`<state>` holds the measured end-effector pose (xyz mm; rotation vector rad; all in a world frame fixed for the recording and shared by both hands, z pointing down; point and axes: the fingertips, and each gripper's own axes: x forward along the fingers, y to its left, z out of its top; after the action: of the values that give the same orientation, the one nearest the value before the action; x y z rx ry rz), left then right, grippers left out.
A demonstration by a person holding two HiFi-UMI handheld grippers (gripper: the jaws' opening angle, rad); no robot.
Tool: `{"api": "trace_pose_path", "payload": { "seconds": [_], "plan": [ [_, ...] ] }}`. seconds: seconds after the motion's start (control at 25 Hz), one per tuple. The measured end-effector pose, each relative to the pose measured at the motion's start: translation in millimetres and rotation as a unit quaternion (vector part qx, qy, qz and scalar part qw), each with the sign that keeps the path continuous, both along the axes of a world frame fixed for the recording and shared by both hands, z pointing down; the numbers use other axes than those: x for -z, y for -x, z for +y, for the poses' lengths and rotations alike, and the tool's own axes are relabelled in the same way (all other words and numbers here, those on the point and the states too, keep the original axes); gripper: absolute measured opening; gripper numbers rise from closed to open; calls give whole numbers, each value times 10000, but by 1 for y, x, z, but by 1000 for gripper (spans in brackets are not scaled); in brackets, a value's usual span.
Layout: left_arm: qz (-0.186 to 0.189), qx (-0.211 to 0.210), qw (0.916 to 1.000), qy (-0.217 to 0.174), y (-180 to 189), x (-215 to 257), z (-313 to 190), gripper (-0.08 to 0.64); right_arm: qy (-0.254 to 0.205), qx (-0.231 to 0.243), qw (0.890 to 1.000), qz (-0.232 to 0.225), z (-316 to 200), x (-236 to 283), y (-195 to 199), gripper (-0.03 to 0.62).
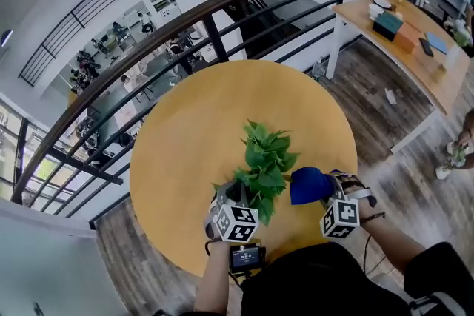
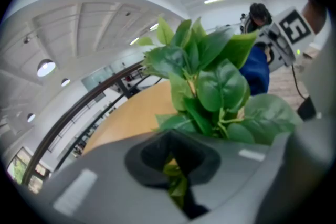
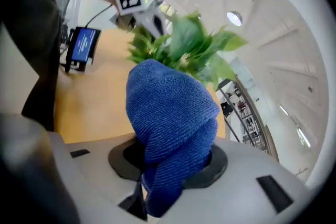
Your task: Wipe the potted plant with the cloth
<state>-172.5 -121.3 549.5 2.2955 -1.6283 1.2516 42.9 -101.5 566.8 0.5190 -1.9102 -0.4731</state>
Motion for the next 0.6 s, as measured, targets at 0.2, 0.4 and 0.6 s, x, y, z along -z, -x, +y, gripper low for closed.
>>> {"api": "trace_pose_path", "payload": {
  "seconds": [0.2,0.4,0.6],
  "plan": [
    [79,-6,10000,-22,-1,2,0,2,204,-81,9810,-1926,-1,137,27,150],
    [157,8,9999,-49,0,2,2,2,1187,107,9653,-2323,10,158,76,150],
    [227,21,9997,-1,-7,-1,1,2,1842,-308,9712,-1481,8,79,78,150]
  ]
}}
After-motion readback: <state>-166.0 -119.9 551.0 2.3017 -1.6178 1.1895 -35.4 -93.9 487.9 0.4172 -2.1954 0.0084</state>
